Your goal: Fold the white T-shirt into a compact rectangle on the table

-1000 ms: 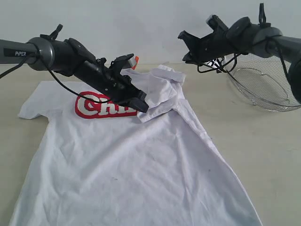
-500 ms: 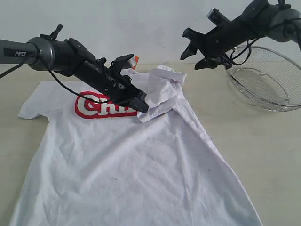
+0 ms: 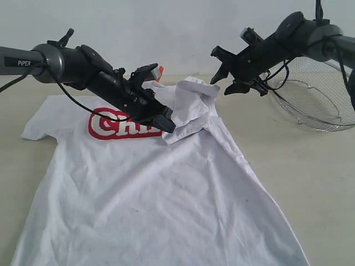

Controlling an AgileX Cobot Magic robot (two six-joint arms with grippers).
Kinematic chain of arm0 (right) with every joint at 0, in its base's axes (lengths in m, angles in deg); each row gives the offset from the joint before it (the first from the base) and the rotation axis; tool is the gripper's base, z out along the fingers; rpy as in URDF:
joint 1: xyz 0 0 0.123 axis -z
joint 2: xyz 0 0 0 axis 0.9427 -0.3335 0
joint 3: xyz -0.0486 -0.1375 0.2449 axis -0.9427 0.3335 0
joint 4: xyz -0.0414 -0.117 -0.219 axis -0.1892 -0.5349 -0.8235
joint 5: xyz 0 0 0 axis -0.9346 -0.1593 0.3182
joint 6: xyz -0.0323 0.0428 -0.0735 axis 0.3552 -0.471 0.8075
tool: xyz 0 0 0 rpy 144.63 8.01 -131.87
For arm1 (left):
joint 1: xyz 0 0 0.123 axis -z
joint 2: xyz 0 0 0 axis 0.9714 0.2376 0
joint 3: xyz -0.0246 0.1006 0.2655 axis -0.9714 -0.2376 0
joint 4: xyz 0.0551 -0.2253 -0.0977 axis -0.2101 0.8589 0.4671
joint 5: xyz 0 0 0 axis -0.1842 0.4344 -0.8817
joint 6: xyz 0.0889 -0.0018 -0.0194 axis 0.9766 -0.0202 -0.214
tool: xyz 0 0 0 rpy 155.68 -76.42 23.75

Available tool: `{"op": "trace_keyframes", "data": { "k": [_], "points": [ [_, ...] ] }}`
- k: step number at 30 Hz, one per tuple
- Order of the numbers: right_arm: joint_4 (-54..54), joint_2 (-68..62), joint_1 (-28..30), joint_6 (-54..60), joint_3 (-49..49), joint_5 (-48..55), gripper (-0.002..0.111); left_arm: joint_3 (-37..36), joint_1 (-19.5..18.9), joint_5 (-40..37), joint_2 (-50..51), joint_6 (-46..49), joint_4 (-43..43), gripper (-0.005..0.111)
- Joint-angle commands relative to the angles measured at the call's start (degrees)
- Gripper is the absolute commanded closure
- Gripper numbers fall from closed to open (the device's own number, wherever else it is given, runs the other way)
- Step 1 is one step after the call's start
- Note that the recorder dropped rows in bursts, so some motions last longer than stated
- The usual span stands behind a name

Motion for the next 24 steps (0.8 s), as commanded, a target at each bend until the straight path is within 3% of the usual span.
{"op": "trace_keyframes", "data": {
  "k": [1,8,14,24],
  "points": [
    [0.0,-1.1,-0.4,-1.2,-0.2,-0.7,0.064,0.4,0.2,-0.4,0.0,-0.2,0.4,0.102],
    [0.2,-1.2,-0.5,-2.1,-0.2,-2.0,0.068,0.4,0.2,-0.5,0.0,-0.2,0.4,0.102],
    [1.8,-1.2,-0.7,-1.6,-0.2,-3.4,0.109,0.4,0.2,-0.5,0.0,-0.2,0.4,0.102],
    [2.5,-1.1,-0.7,-1.3,-0.2,-9.1,0.108,0.4,0.2,-0.5,0.0,-0.2,0.0,0.102]
  ]
}}
